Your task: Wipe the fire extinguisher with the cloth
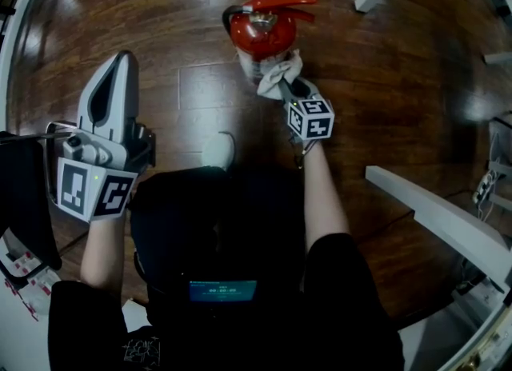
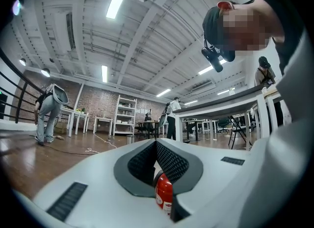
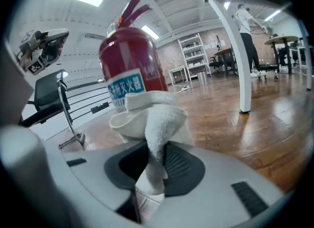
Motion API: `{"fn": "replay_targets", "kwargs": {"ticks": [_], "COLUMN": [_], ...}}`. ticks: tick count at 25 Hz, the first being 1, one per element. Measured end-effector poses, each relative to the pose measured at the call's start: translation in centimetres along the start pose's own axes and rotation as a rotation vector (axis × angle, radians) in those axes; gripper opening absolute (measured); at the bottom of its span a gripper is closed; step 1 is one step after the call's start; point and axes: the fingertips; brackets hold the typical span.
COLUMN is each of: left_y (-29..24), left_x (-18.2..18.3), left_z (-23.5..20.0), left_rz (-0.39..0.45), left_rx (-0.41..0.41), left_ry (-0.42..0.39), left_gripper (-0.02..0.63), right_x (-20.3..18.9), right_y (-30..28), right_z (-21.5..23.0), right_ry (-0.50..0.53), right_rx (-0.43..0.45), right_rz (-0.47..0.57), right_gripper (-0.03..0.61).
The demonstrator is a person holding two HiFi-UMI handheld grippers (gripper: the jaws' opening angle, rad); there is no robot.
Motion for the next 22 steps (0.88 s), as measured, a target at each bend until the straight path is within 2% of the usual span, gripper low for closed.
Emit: {"fn": "replay_targets", "kwargs": {"ticks": [4, 10, 13, 17, 20, 22], "left_y": [-0.7, -2.9, -4.1, -6.0, -7.1, -7.6], "left_x": [-1.1, -4.1, -5.8, -7.6, -8.5, -8.9], "left_z": [1.0, 4.3, 5.9, 7.1, 7.2, 7.7], "left_rz": [-0.036, -0.117, -0.135, -0.150, -0.160, -0.164], "left_rx": [-0.056, -0.242, -0.319, -0.369, -0.373, -0.384], "left_ry": [-0.022, -0.069, -0.036, -0.053, -0.038, -0.020], "left_gripper": [0.002, 0.003, 0.003, 0.002, 0.002, 0.002], "right_x": [5.5, 15.5, 19.8, 22.1, 20.4, 18.5], "right_y": [4.2, 10.9, 13.0, 12.5, 10.5, 9.6], "right_z": [-1.4, -4.7, -6.6, -7.5, -7.2, -6.6], "right_ry": [0.030, 0.149, 0.189, 0.214, 0.249, 0.235], "right_rx": [0.027, 0.067, 0.085, 0.080, 0.057, 0.048], "right_rz": [0.171, 0.409, 0.489, 0.493, 0.429, 0.396], "right_gripper": [0.095, 0.095, 0.097, 0.097, 0.097, 0.097]}}
Point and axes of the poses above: the fingertips, and each gripper's own axes: y backward along the fingers, z to its right, x out of its top, and after that the axes turned 3 degrees about -x, right-handed
